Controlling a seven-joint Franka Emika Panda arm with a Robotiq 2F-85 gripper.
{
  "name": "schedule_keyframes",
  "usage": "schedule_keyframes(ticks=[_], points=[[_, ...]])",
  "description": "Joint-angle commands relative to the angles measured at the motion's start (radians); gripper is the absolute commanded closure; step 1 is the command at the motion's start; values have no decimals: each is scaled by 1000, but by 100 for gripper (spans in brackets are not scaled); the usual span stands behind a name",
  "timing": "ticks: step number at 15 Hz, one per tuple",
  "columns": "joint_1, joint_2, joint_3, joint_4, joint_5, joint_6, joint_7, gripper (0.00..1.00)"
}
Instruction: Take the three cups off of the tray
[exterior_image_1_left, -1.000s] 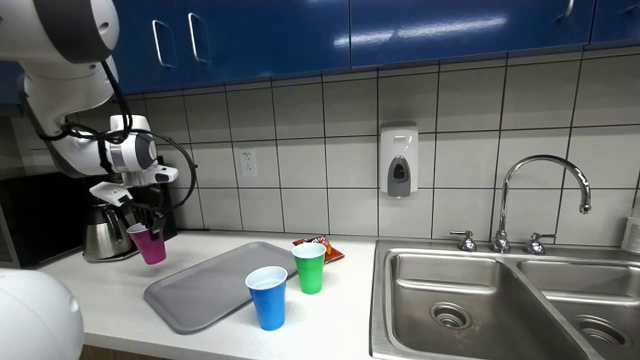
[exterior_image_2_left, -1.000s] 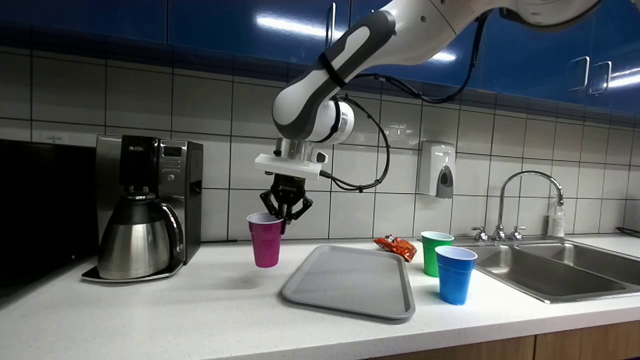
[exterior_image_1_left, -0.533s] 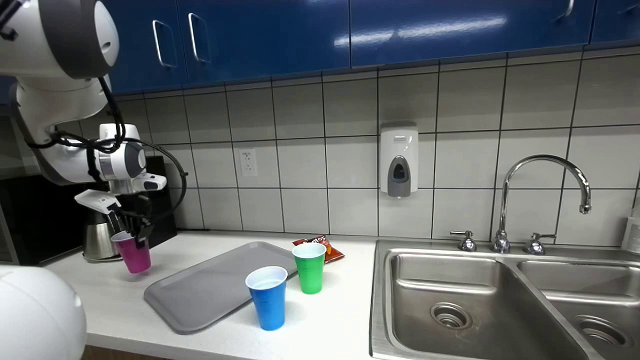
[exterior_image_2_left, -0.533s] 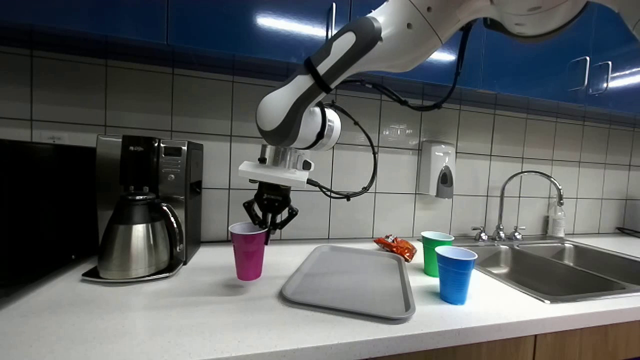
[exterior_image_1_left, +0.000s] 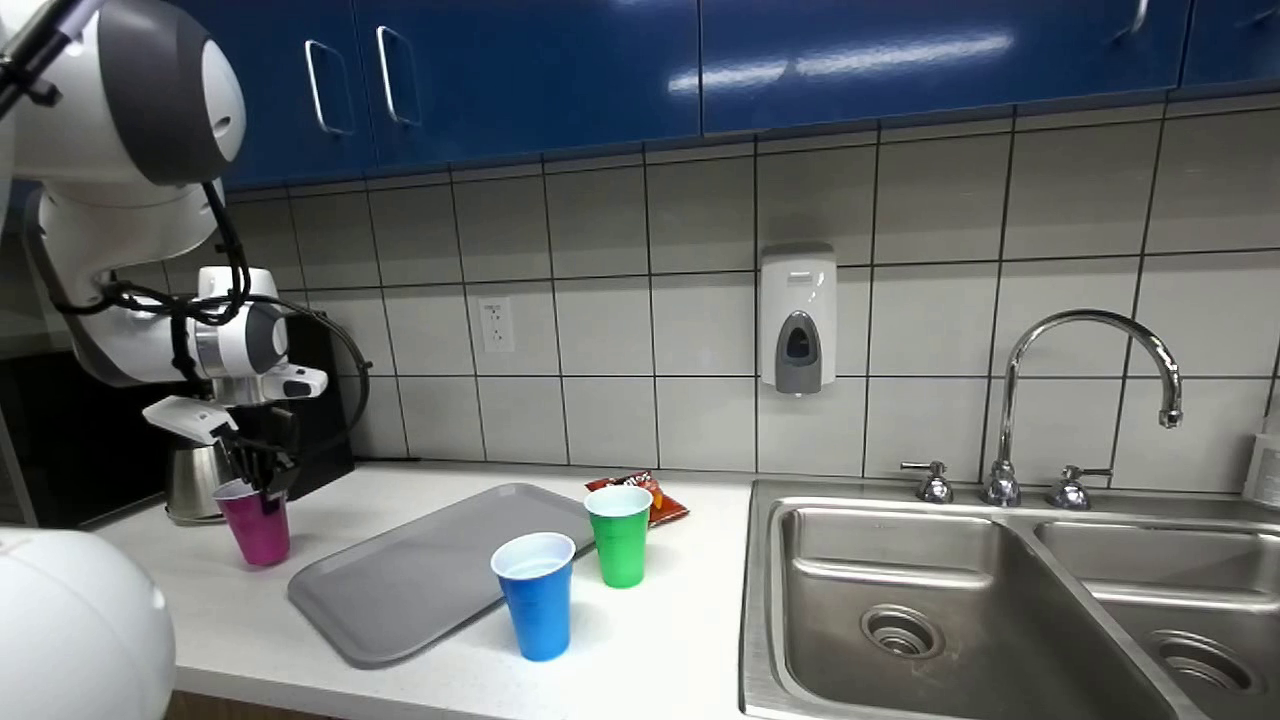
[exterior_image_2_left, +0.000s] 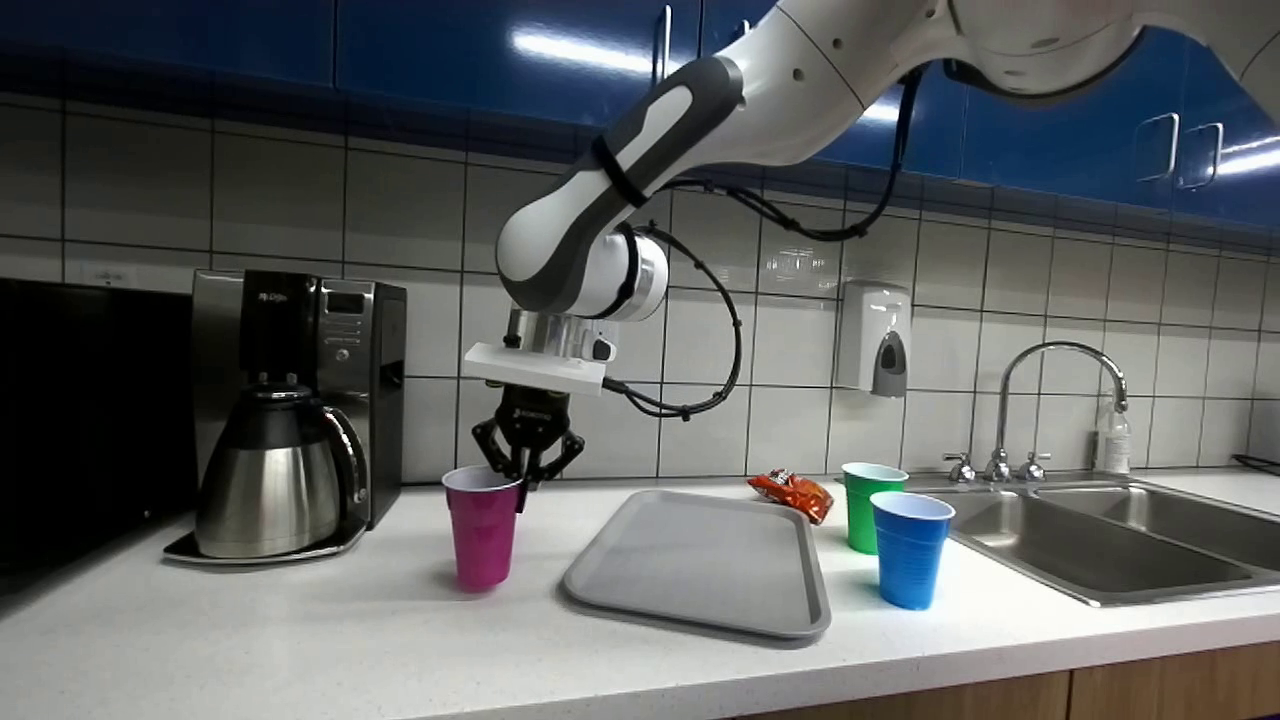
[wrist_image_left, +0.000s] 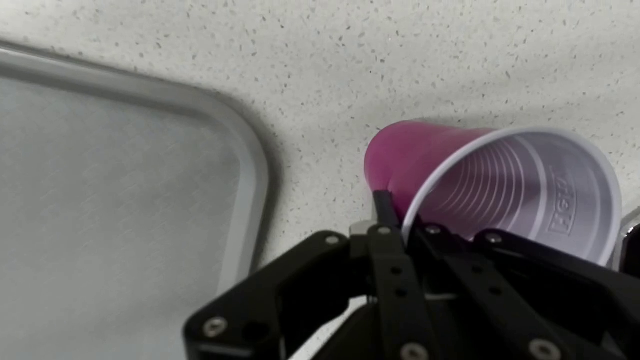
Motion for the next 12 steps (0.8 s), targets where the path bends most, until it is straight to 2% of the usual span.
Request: schedule_keyframes(ticks=[1,4,5,6,12], points=[[0,25,1,40,28,-35,-40,99],[-1,33,0,44,32,-38,-47,99],[-1,35,0,45,34,-39,-48,88],[-1,37,-1,45,35,-39,-50,71],[2,29,-1,45,40,-36,-49,27]])
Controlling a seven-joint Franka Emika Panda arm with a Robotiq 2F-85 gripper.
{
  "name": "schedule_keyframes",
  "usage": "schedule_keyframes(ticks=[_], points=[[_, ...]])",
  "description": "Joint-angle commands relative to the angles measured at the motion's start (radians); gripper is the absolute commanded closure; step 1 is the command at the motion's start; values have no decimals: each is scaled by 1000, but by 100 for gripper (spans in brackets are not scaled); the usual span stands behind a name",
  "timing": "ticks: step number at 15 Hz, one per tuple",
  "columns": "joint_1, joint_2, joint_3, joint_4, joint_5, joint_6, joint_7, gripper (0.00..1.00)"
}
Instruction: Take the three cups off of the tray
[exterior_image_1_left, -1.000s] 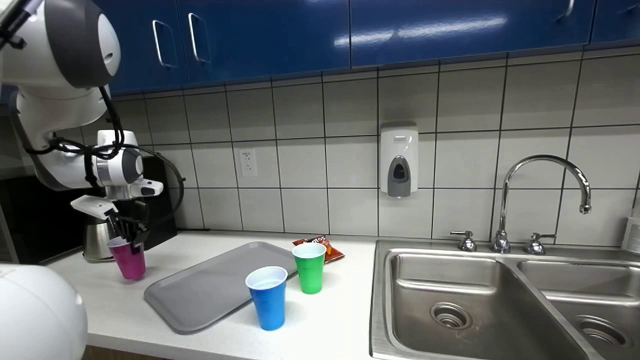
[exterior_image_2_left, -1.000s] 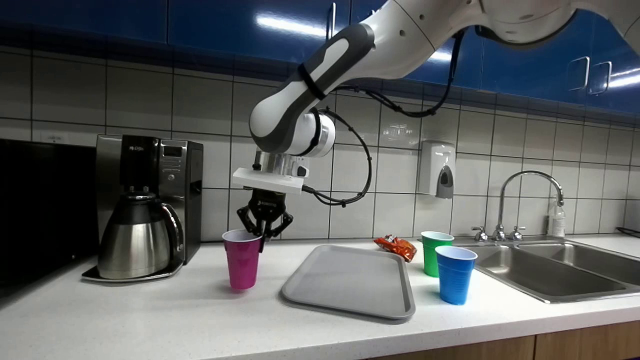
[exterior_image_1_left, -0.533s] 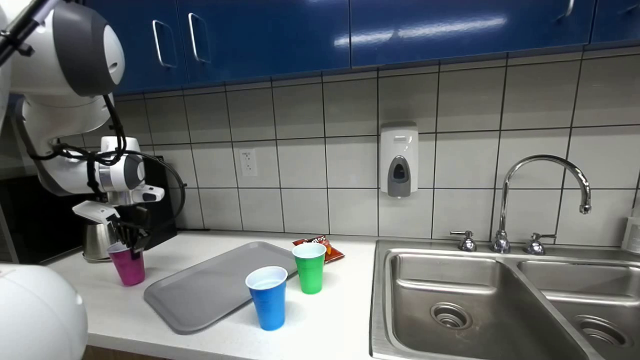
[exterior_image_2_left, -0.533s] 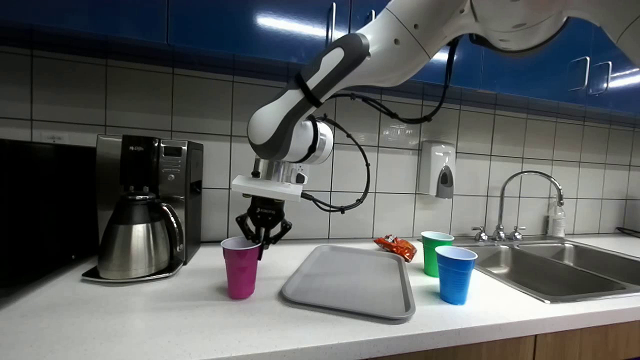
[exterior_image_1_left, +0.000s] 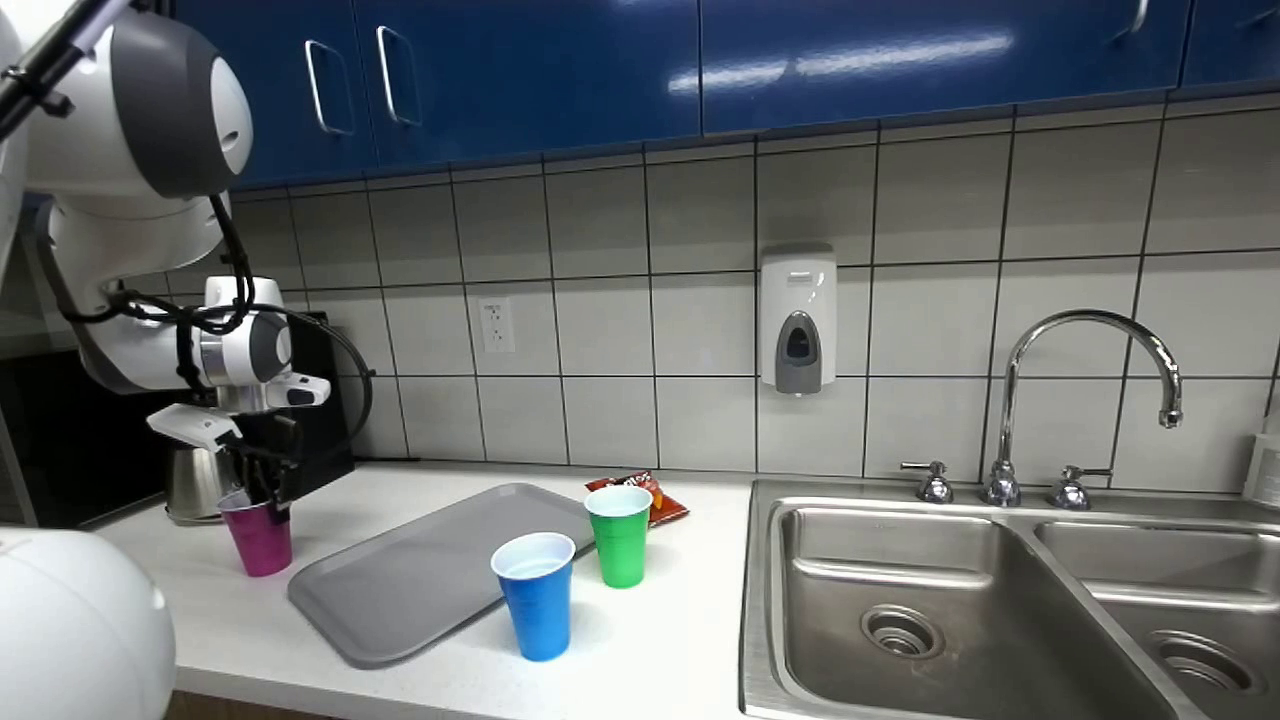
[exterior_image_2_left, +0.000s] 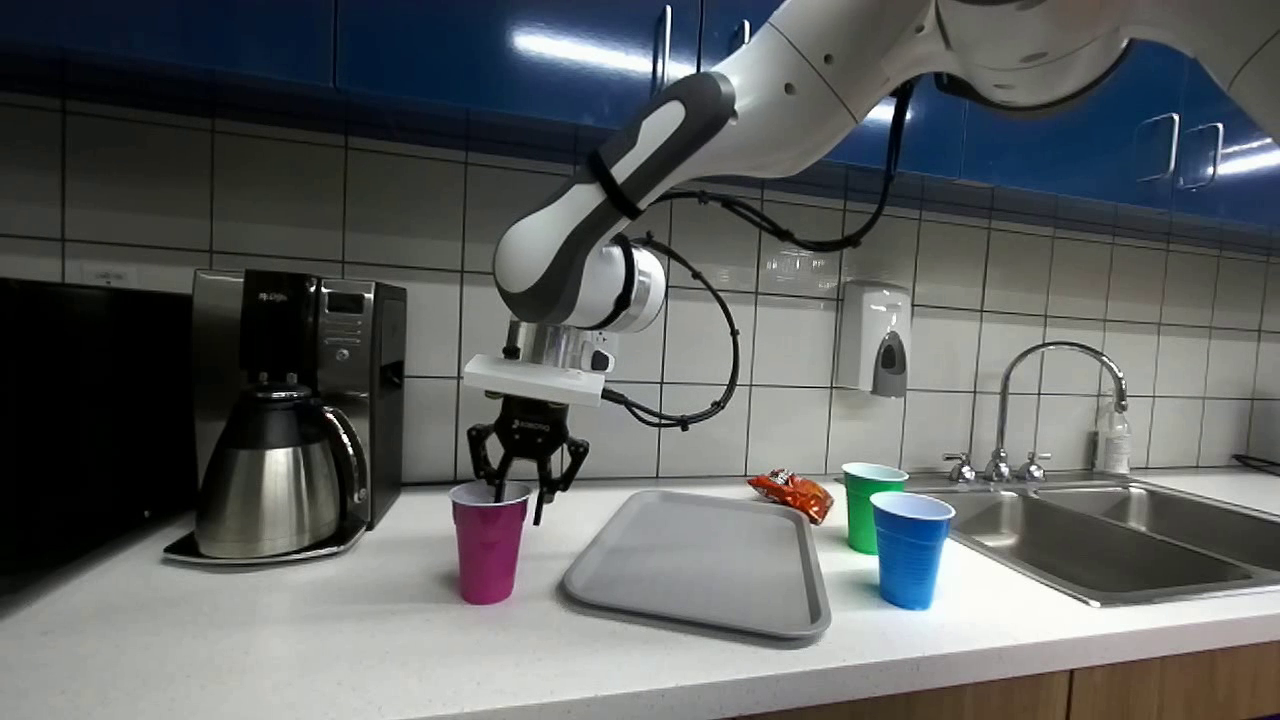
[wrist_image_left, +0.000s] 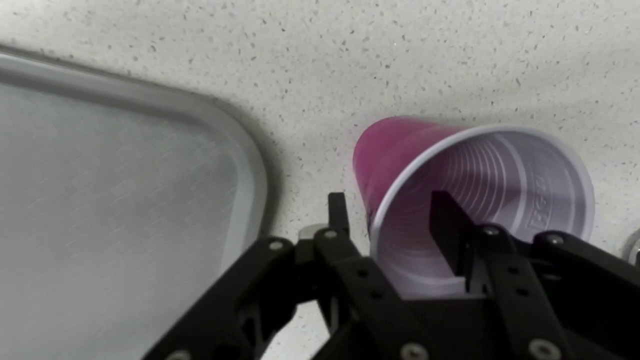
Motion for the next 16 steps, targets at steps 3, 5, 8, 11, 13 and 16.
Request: schedule_keyframes(ticks=[3,5,8,11,13,16], points=[[0,-11,0,25,28,-26,-29,5],[-2,-21,0,18,30,-16,-29,0],[-9,-51,2,-6,38,7,-31,0],[-17,-82,2,-26,47,24,-31,0],[-25,-101,2,-40,58,40,-36,0],[-39,-136,-1,-71,69,66,-41,0]])
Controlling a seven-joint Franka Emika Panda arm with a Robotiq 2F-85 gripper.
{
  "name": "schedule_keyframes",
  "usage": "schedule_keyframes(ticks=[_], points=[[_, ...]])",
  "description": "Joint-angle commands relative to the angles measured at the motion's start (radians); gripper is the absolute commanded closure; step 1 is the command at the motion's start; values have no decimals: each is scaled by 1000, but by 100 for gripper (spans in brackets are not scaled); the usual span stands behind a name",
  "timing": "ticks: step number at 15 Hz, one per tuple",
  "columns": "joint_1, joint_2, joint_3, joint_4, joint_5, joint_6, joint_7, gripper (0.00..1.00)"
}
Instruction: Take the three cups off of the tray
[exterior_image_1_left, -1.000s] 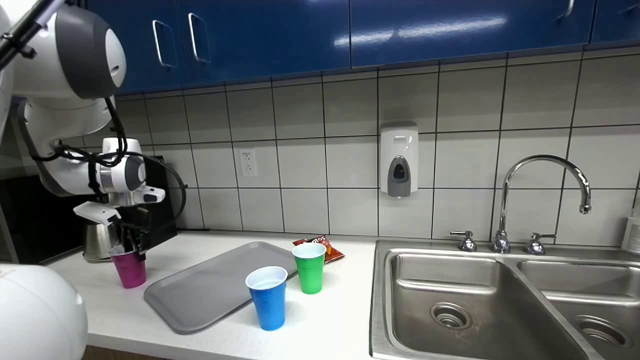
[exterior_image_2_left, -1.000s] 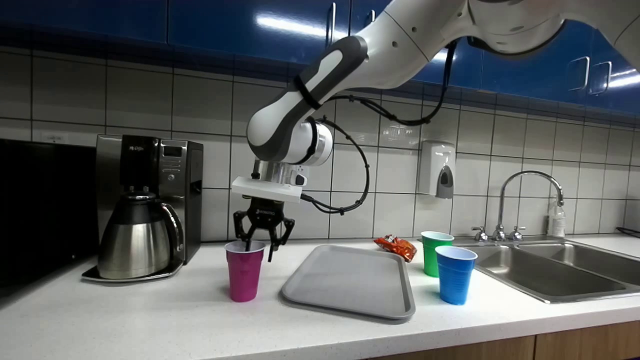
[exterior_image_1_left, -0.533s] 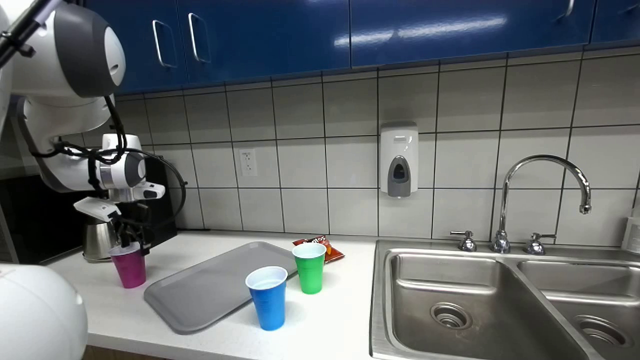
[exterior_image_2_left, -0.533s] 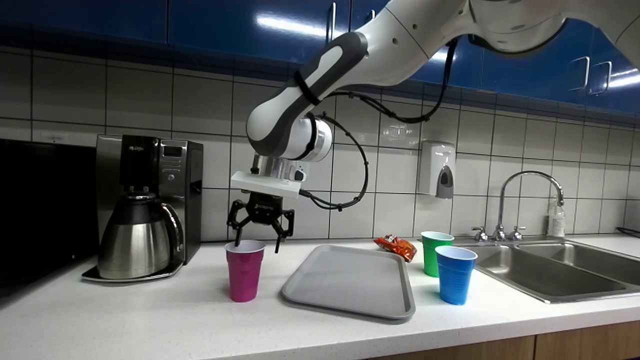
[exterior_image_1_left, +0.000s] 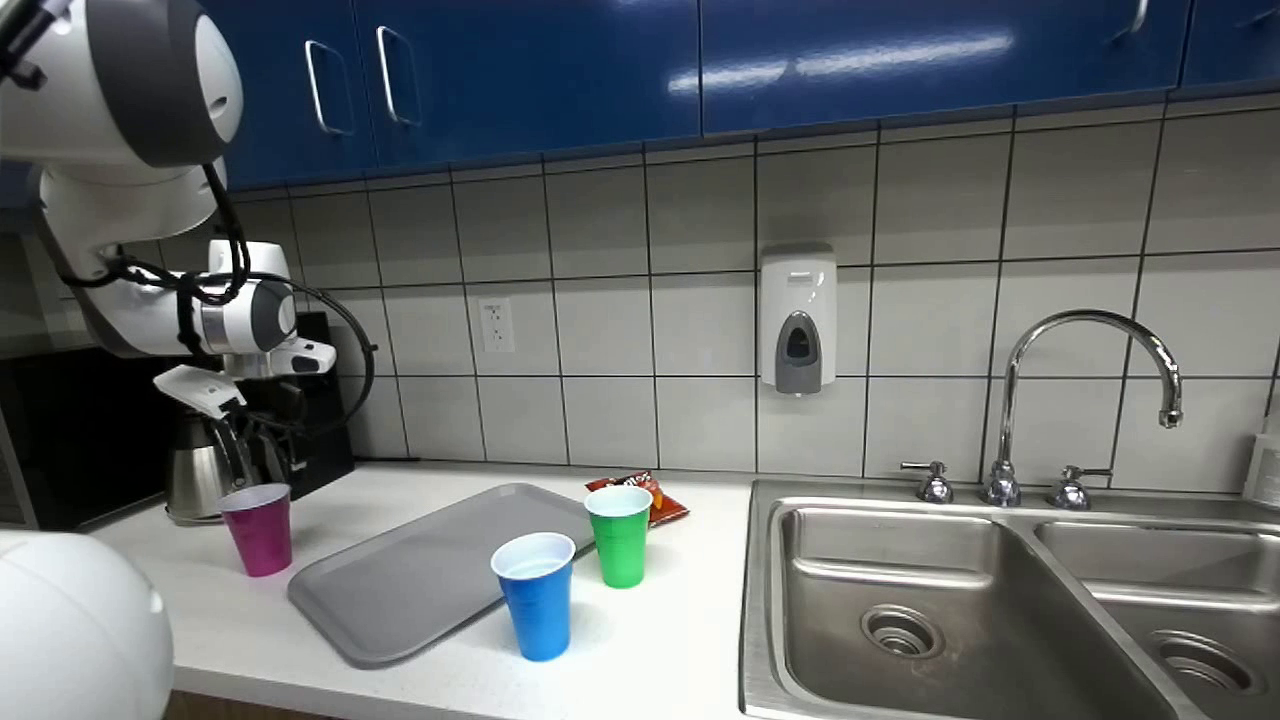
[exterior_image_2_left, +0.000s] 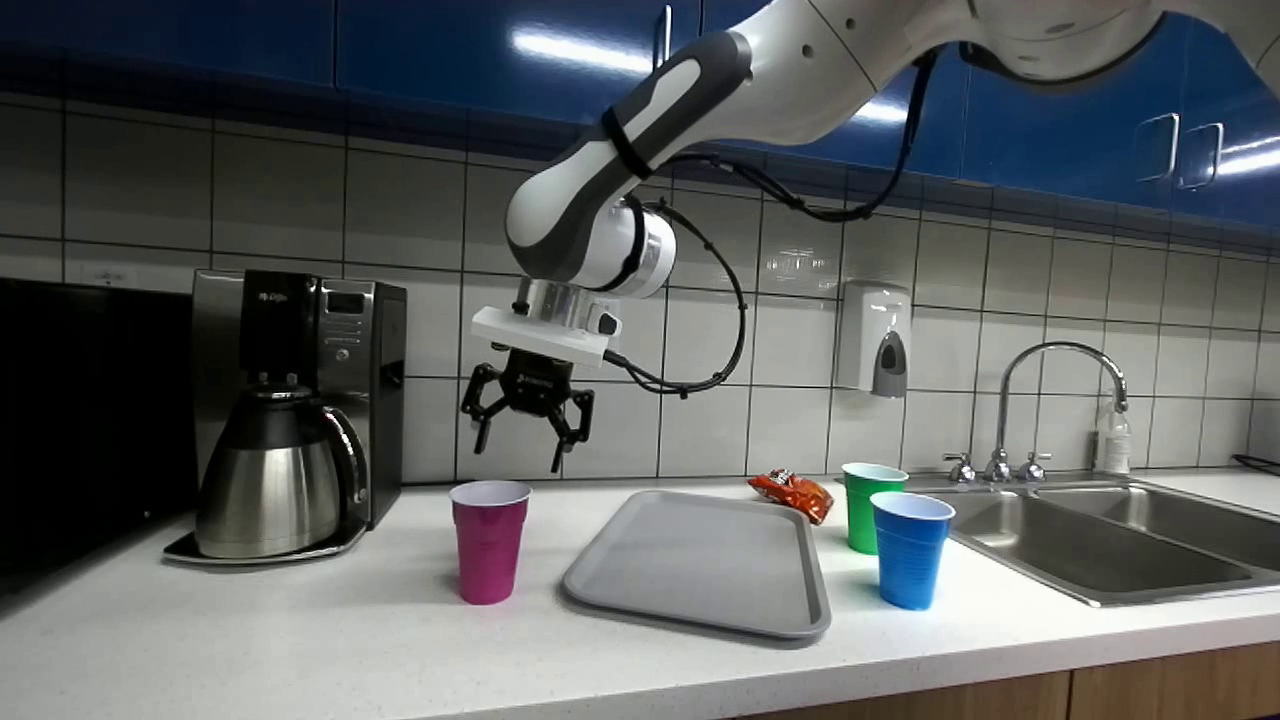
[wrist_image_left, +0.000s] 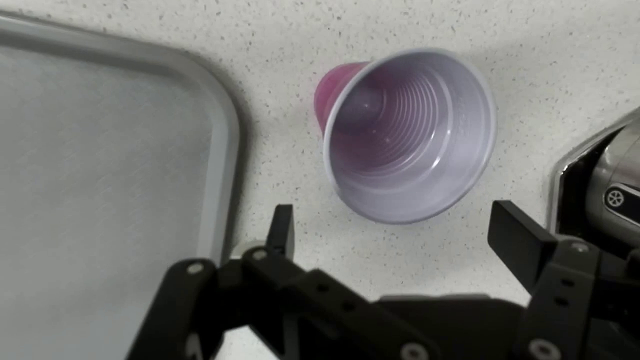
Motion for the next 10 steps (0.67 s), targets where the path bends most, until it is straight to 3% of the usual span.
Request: schedule_keyframes(ticks=[1,10], points=[[-28,-79,1,-85,33,42,-37,0],[-91,-233,-22,-261,27,74,-54,0]])
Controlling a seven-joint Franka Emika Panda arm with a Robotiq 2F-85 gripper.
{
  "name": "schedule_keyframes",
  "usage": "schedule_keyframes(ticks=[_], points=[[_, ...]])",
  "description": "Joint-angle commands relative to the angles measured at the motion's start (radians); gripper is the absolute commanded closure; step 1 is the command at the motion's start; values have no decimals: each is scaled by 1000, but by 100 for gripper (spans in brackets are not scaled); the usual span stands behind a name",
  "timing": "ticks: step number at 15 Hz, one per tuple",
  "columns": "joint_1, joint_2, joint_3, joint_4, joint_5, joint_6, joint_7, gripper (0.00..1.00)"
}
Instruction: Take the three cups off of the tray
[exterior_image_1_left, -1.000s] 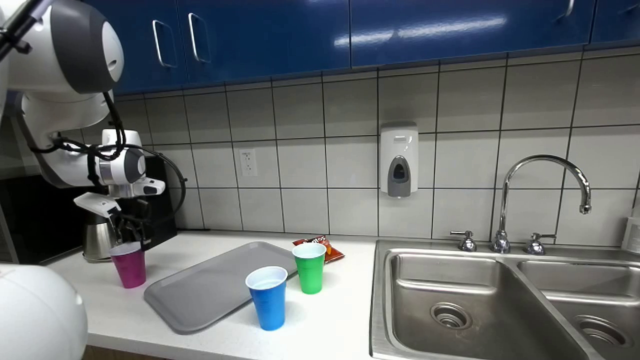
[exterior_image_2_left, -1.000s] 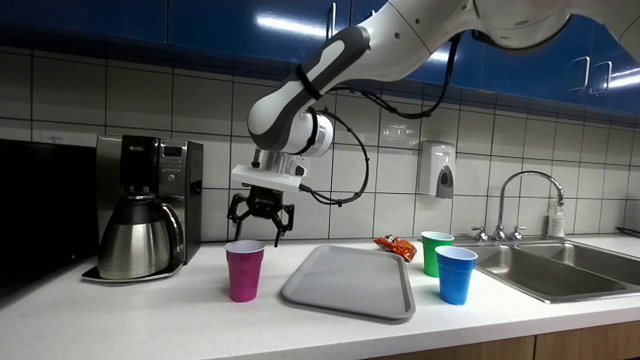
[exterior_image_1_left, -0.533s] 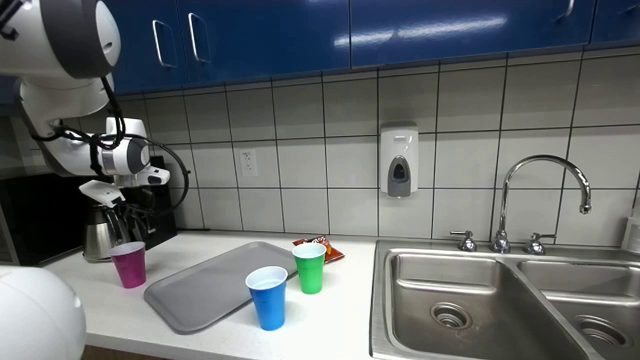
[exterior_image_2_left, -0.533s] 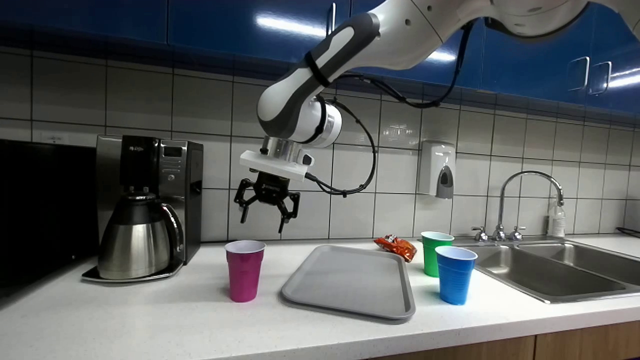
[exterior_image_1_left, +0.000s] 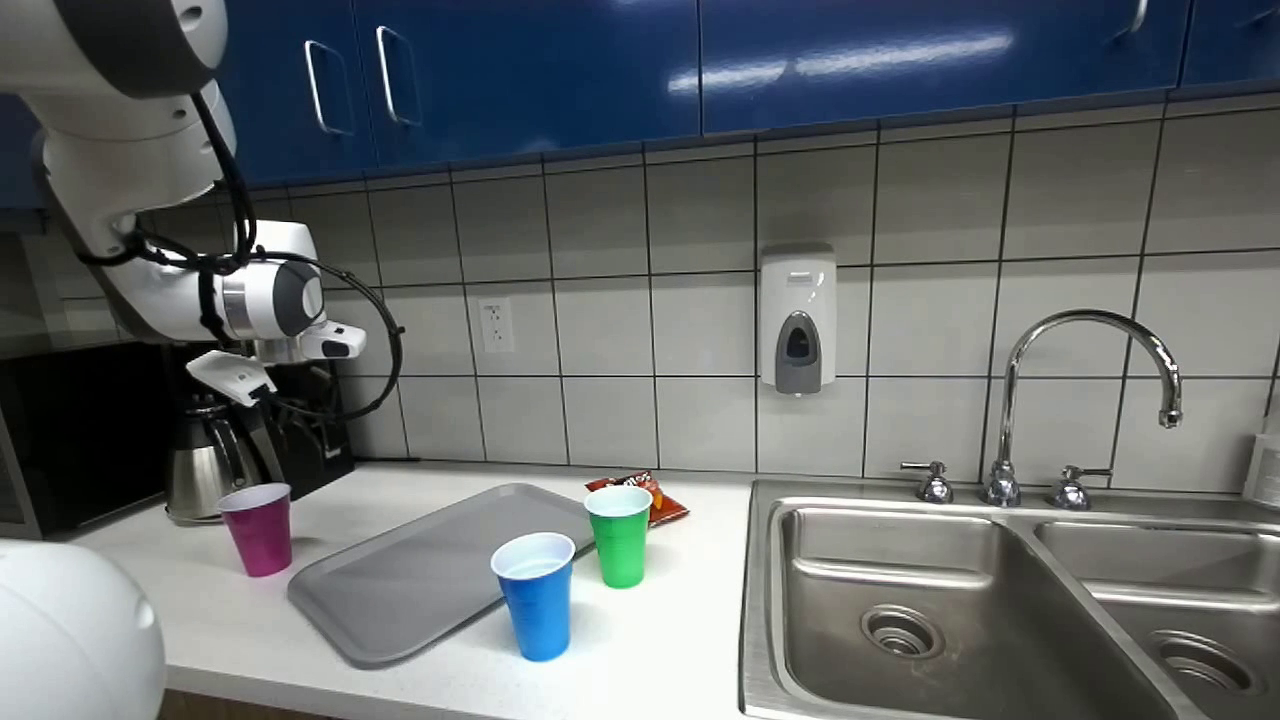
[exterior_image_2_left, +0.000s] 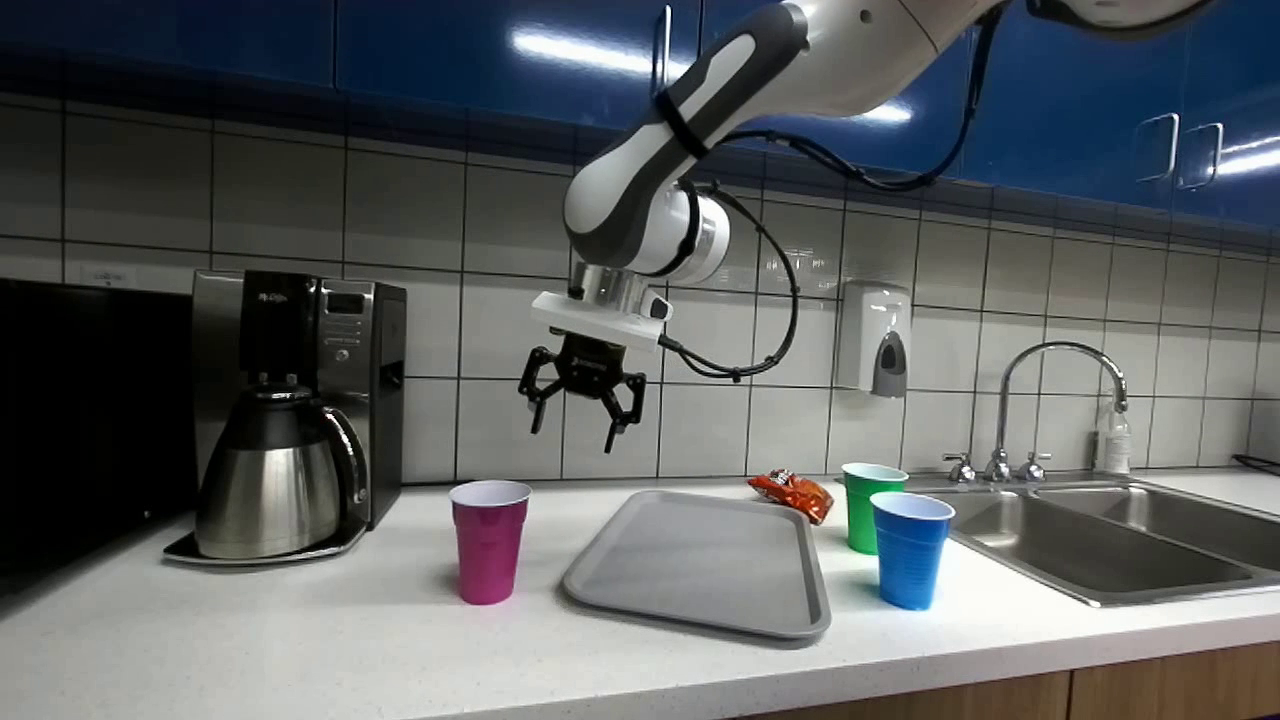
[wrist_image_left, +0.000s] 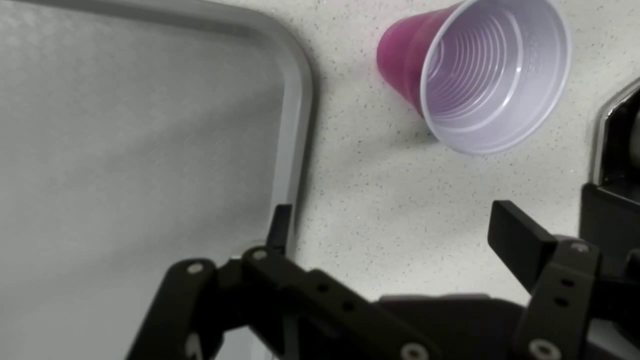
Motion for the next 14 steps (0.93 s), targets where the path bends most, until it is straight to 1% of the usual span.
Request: schedule_keyframes(ticks=[1,8,14], points=[[-36,-116,-2,-124,22,22,-43,0],[-98,-262,-5,-273,34,16,-81,0],[-150,-405,-11,-400,75,2,-152,0]])
